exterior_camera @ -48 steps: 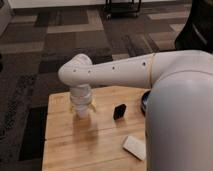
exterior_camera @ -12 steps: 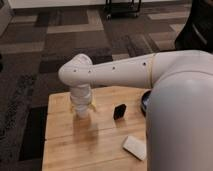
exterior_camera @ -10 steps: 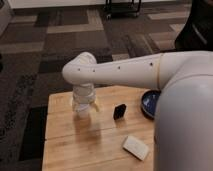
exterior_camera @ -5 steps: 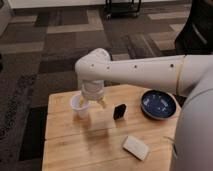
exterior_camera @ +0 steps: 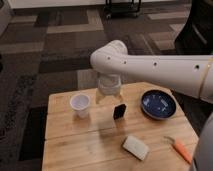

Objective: Place the eraser on the white sponge

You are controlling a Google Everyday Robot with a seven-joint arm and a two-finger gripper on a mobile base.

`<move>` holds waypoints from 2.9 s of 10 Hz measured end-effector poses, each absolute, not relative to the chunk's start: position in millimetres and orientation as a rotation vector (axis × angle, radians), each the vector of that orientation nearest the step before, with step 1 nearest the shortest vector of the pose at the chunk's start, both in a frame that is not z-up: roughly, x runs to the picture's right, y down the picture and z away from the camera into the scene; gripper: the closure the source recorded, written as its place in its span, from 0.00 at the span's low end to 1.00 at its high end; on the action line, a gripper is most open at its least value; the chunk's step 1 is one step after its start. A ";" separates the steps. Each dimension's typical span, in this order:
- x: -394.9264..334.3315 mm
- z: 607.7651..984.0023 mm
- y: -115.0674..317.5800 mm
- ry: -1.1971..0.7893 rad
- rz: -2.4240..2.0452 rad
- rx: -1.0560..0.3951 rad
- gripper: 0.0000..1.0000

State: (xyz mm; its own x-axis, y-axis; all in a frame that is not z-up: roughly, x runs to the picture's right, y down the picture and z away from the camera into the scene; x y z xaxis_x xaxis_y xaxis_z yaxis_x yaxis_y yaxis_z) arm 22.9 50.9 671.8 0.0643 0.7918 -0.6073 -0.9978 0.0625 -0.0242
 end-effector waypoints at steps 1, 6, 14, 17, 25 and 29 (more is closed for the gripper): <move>24.3 671.8 50.9 0.506 1.444 -0.508 0.35; 23.9 671.8 51.0 0.506 1.444 -0.509 0.35; 50.0 674.4 53.3 0.540 1.488 -0.491 0.35; 66.0 674.7 51.4 0.542 1.459 -0.484 0.35; 94.6 677.5 75.1 0.476 1.193 -0.581 0.35; 93.1 687.5 82.9 0.454 1.169 -0.582 0.35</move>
State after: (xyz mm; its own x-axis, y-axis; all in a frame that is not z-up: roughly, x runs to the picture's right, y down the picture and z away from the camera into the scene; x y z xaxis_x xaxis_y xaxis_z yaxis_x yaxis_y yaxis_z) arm 93.1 82.9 687.5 0.3312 0.7185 -0.6116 -0.9430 0.2748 -0.1878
